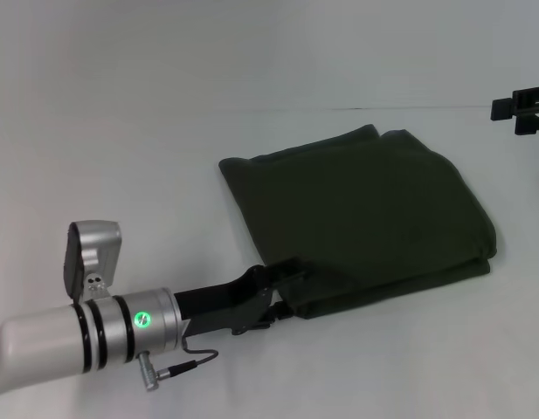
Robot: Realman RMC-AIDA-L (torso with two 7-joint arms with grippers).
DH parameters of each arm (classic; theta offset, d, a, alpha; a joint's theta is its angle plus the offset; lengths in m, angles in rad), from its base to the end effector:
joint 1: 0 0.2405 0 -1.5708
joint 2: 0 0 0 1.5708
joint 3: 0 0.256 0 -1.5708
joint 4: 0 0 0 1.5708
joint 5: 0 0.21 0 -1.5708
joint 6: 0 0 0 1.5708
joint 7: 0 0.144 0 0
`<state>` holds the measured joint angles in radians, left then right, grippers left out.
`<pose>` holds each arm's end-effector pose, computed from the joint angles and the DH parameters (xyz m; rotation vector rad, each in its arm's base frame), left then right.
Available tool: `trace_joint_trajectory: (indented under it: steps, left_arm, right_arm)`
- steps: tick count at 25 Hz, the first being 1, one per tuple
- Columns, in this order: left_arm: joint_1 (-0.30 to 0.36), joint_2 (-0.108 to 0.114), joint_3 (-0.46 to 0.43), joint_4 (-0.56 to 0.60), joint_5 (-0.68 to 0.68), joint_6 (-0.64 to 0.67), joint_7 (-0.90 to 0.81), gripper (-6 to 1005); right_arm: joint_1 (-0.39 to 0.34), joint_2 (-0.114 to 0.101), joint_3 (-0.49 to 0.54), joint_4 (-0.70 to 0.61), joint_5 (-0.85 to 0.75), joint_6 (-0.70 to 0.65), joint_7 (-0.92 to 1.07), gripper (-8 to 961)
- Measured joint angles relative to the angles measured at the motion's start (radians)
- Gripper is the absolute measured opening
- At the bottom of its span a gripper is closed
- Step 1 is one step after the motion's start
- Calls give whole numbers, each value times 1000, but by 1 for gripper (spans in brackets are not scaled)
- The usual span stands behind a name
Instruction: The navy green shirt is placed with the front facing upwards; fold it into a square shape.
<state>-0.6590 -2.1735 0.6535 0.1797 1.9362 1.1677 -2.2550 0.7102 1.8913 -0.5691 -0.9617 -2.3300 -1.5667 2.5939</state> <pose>-0.2491 0.3180 -0.1193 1.9372 2.2896 0.8593 0.2412 0.4059 0.1356 -2.1391 1.6417 0.4758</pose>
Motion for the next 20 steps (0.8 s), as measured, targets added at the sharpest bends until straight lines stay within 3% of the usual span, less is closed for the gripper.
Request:
trace_joint_trajectory:
  steps: [4,20]
  left_arm:
    - [-18,0,8,-14,4,-27,0,949]
    - [-7,3,26,-3,5,-24,-17,599]
  right_arm:
    - [0,0,3,0,0,-1,0,628]
    - [-3,-3,20,12,0,-1,0,628]
